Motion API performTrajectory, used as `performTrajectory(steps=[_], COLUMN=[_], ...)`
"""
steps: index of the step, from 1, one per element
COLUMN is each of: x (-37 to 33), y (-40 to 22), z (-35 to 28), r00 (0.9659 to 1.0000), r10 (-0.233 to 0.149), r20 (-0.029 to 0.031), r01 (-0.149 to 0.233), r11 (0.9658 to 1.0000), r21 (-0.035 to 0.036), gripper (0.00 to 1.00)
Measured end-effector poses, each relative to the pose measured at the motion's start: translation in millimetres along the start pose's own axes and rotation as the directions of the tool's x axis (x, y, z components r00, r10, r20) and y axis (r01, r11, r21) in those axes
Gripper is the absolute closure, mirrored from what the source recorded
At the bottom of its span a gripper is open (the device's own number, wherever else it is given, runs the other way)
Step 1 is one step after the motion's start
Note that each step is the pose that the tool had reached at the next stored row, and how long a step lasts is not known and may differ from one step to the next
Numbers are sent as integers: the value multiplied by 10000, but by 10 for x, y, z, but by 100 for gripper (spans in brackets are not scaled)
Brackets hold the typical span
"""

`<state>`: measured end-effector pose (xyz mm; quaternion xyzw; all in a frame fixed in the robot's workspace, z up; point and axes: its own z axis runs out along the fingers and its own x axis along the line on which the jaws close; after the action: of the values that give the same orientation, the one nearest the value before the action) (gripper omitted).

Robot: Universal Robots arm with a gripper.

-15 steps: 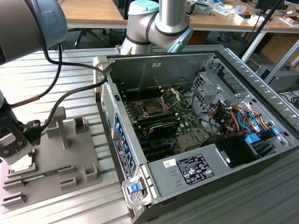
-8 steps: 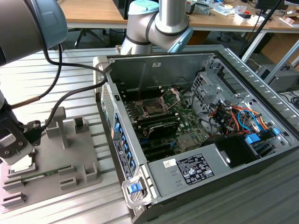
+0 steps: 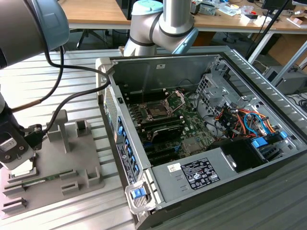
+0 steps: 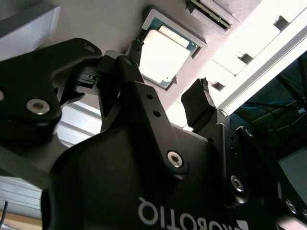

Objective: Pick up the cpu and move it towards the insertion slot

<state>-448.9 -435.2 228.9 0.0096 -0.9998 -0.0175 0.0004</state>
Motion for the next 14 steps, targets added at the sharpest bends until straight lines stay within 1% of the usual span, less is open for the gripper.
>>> performTrajectory(steps=[14], x=[0], y=[-1], z=[35], r00=[10000], r10=[0], r20=[0], r01=[0], r11=[10000], r21=[0], gripper=[38])
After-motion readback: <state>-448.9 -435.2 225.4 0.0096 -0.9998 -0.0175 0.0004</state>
